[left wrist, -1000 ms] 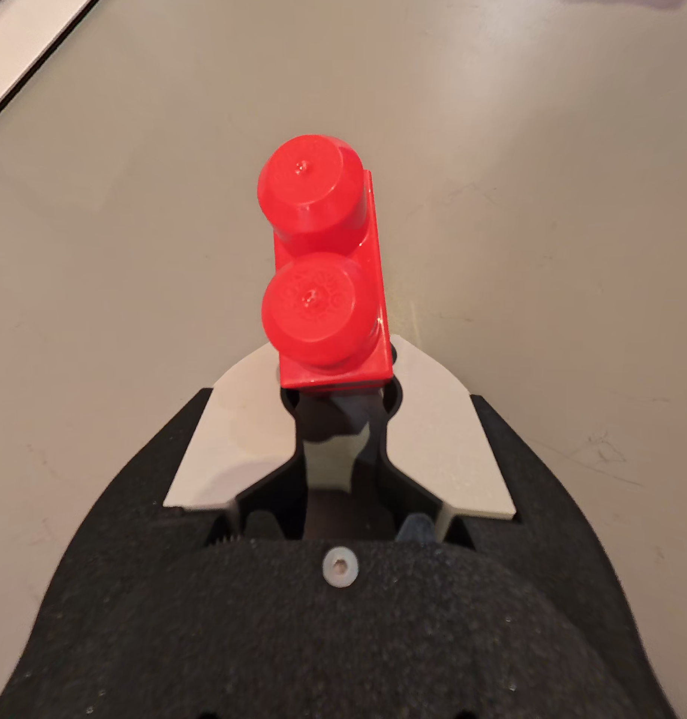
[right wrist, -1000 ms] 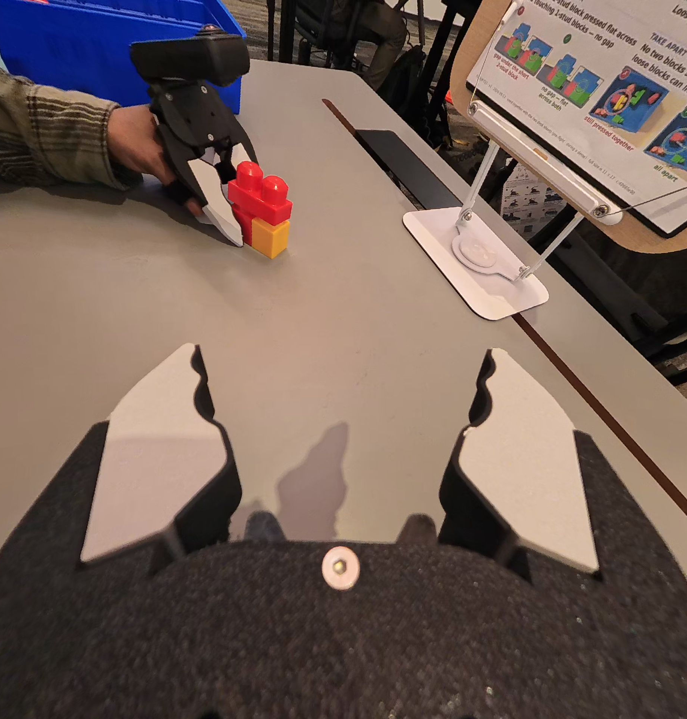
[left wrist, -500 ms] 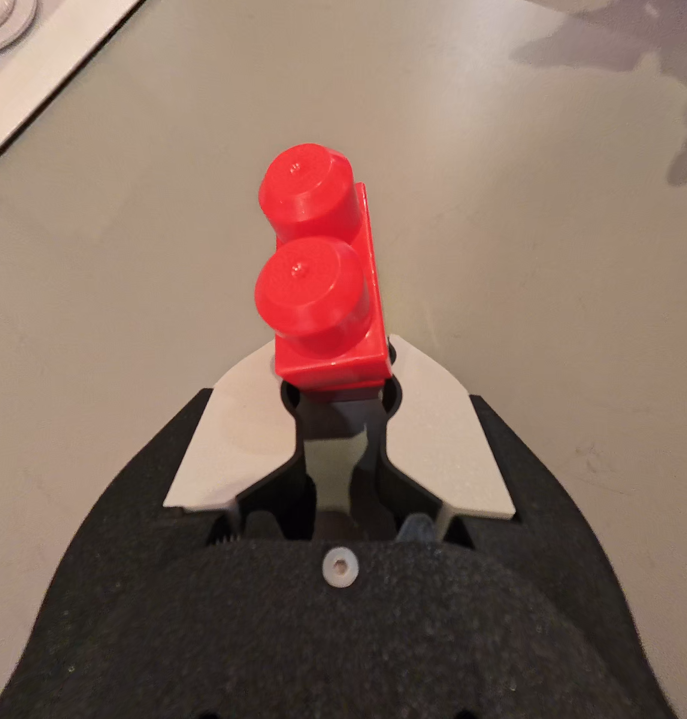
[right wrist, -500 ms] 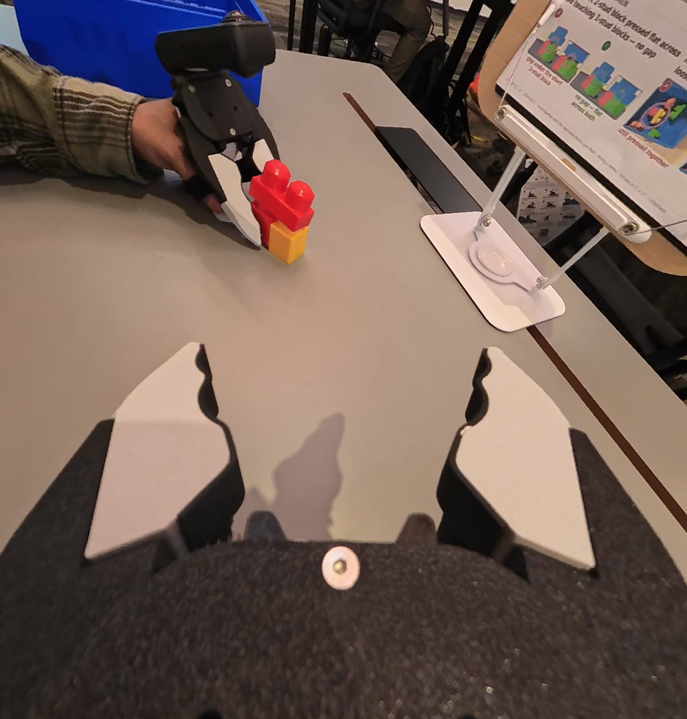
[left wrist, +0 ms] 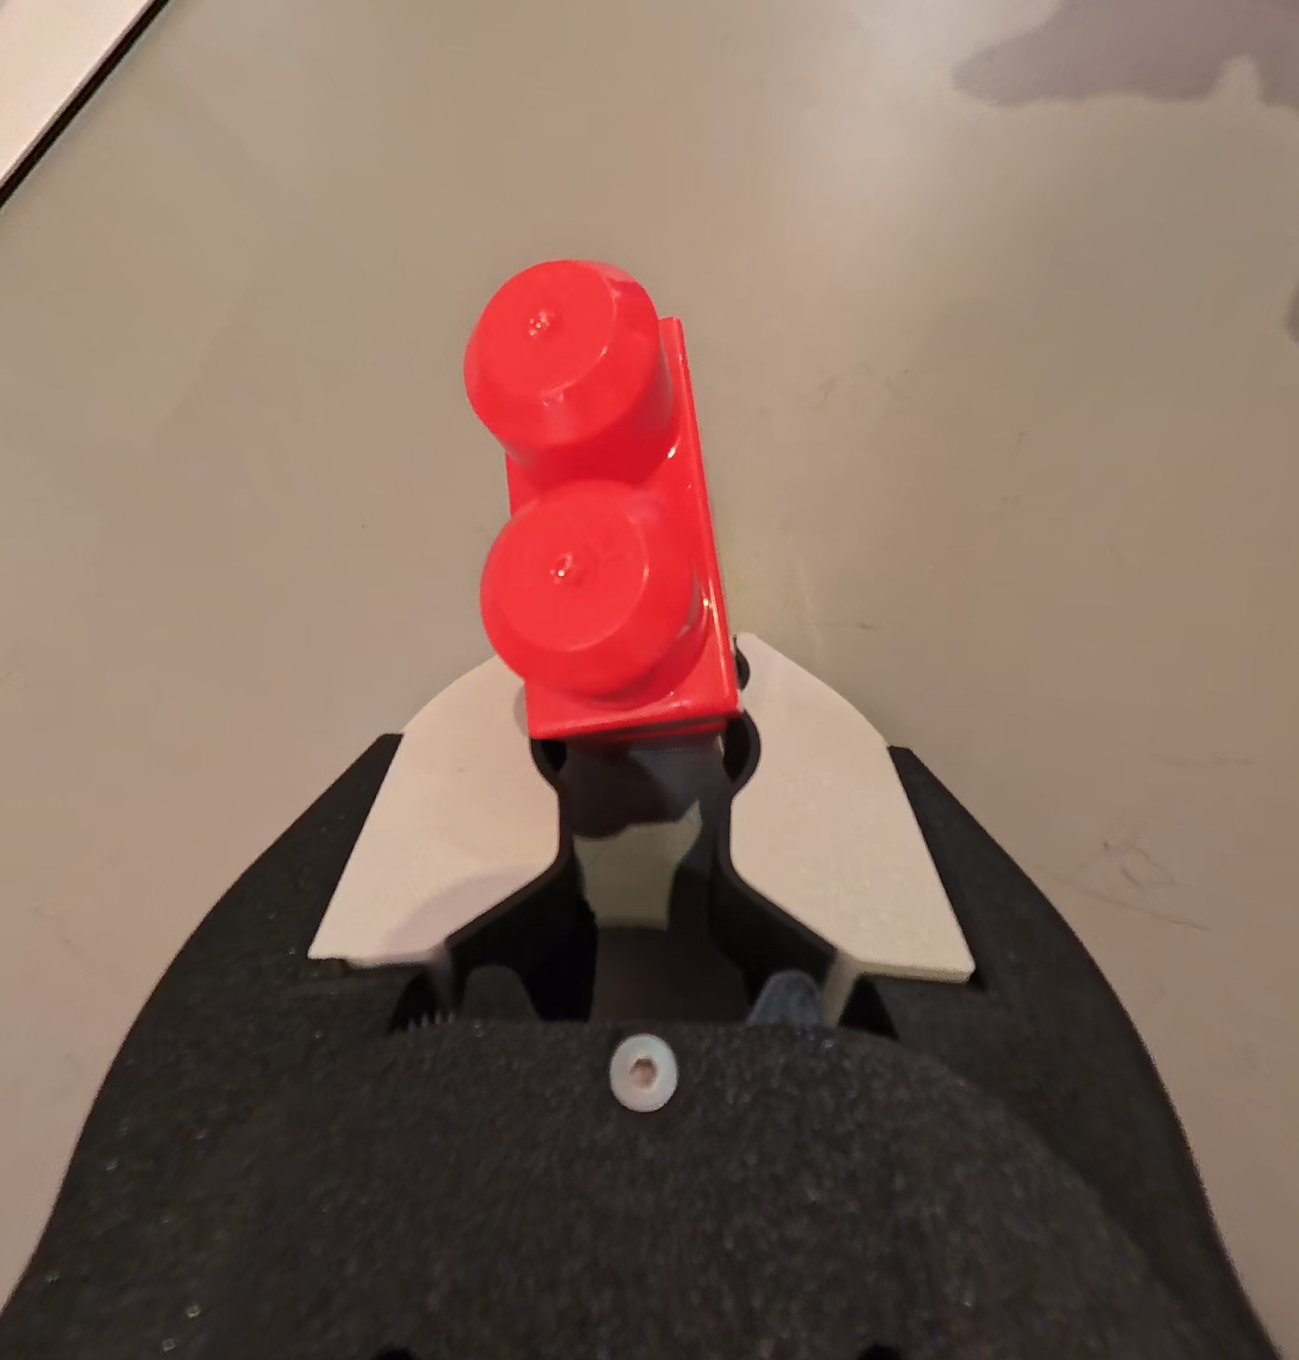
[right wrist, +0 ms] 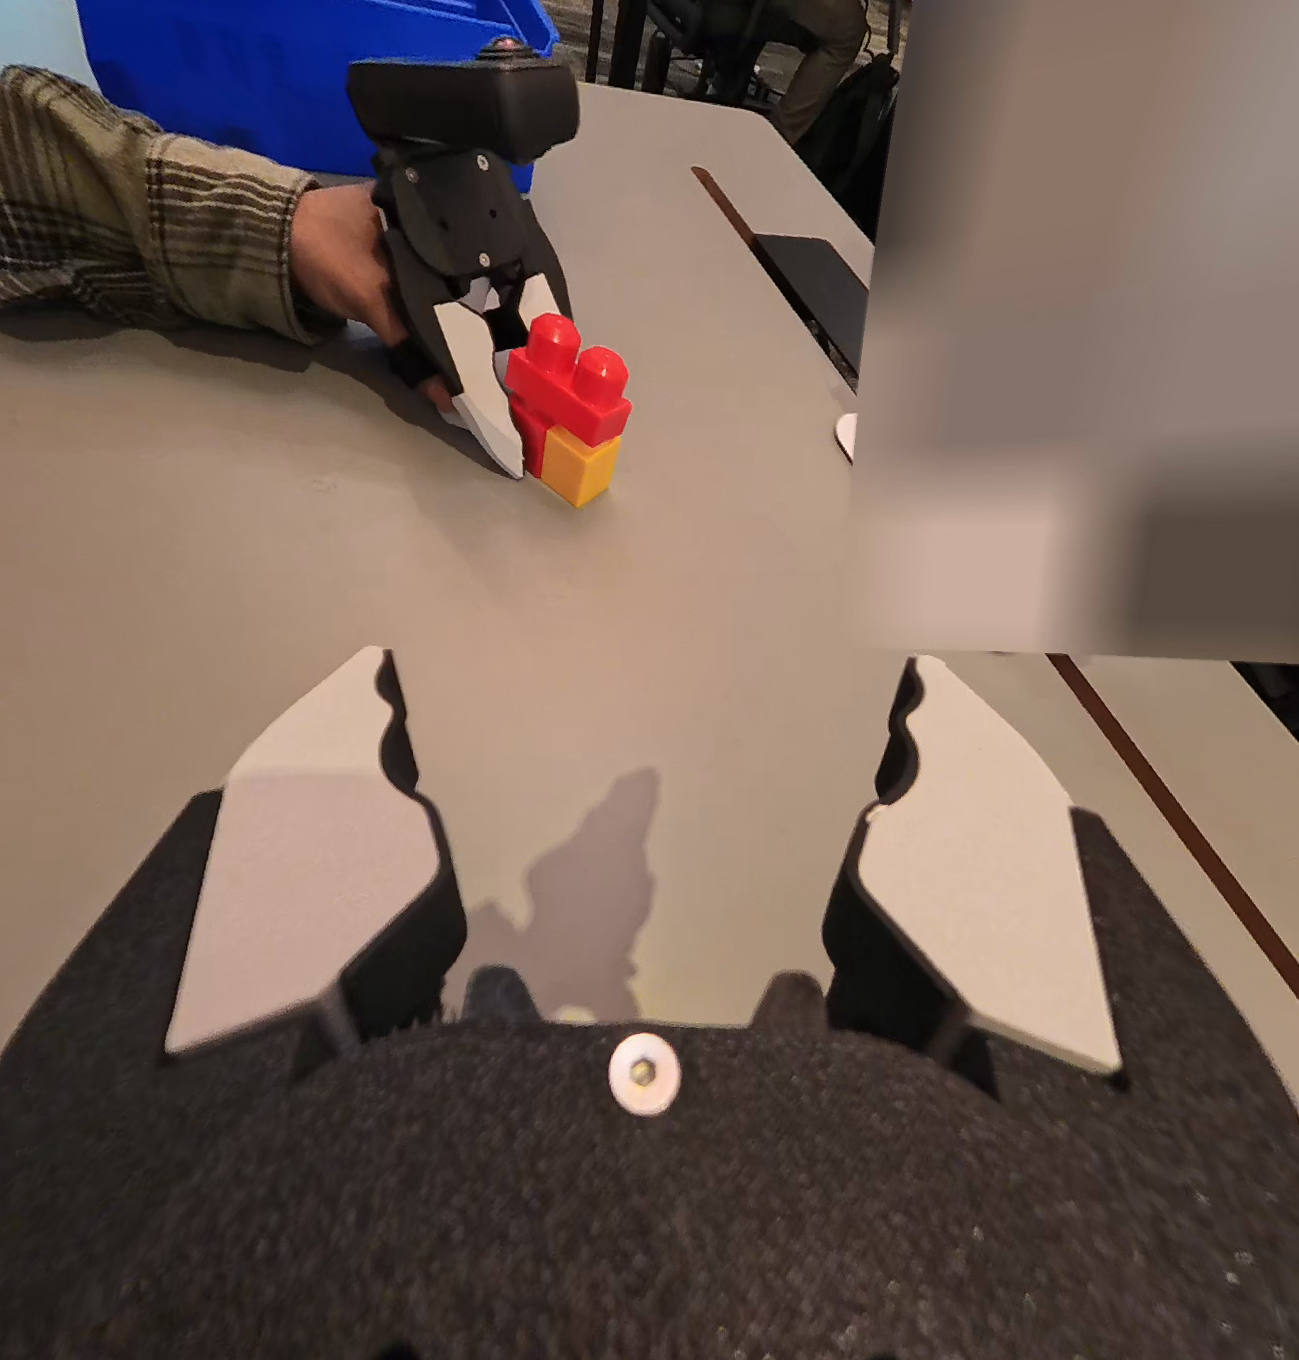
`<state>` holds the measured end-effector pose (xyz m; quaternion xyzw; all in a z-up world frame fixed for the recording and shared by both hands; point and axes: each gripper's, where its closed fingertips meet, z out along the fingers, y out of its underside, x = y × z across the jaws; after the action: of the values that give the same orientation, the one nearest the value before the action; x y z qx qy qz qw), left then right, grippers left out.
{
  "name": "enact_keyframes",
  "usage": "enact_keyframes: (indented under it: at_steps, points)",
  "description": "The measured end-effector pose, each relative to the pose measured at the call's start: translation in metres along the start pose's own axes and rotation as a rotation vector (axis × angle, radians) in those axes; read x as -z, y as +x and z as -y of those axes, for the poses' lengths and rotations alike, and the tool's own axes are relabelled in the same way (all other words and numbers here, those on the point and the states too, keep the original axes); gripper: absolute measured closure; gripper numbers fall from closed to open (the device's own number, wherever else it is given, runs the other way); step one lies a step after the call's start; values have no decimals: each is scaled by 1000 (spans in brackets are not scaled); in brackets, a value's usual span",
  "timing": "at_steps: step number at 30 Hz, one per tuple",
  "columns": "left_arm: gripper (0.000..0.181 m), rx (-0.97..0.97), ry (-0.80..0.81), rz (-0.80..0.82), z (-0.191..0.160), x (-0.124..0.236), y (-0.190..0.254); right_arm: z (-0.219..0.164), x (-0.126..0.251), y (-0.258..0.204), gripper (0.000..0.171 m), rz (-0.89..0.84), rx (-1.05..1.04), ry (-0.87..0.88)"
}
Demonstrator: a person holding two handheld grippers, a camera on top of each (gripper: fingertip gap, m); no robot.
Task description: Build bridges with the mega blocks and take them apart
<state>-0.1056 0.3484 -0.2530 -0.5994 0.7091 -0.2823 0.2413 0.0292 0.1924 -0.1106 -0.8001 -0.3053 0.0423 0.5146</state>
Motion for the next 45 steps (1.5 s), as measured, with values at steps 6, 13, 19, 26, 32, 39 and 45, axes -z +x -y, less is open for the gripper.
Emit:
enact_keyframes:
  at_steps: [6,13,19,26,32,39,45]
  points:
    - [141,6,2,-12,0,0,1,14,-30,-14,55,106,69,-11]
    - [141,-1,1,-11,0,0,1,47,-88,-31,87,338,193,-21]
    - [141,3,2,-18,0,0,1,60,-136,-26,99,513,194,-8]
    - [141,7,3,-29,1,0,2,55,-184,-21,107,616,225,-86]
    - [141,-1,2,-32,0,0,3,52,-194,-24,111,640,274,-112]
    - [141,0,3,-35,0,0,3,44,-206,-29,120,695,279,-145]
    - [141,2,3,-36,1,0,3,41,-213,-37,143,715,346,-159]
